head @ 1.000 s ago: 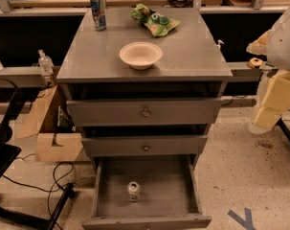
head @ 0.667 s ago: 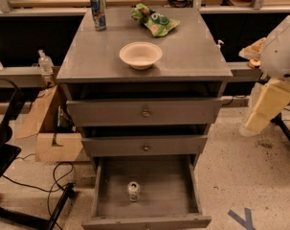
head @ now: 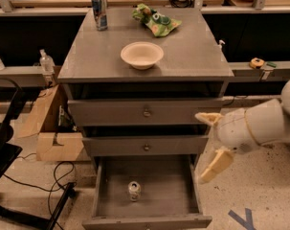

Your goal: Pick 7up can from bottom drawer and place on counter

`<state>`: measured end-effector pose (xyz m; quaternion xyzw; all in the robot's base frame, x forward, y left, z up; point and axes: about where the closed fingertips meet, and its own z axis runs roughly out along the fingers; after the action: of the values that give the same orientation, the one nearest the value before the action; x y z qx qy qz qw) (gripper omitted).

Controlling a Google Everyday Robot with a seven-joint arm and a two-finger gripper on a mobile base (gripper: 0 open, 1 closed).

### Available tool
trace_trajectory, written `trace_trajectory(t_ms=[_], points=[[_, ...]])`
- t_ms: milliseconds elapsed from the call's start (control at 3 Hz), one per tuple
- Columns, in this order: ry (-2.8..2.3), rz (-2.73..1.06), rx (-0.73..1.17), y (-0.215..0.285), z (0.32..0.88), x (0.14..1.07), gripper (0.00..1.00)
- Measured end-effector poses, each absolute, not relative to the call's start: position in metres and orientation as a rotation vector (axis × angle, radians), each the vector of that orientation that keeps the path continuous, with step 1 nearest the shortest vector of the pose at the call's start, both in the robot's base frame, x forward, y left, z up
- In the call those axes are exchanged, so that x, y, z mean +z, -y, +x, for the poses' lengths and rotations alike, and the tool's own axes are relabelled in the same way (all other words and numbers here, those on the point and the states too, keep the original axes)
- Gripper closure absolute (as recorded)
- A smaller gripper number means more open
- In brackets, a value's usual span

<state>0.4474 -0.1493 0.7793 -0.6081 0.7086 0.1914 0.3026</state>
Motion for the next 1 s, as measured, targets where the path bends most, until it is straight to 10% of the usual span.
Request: trace_trajectory(t_ms=[1000], points=[[-1.404, -1.312, 0.539, 0.084, 0.558, 0.706, 0.00]])
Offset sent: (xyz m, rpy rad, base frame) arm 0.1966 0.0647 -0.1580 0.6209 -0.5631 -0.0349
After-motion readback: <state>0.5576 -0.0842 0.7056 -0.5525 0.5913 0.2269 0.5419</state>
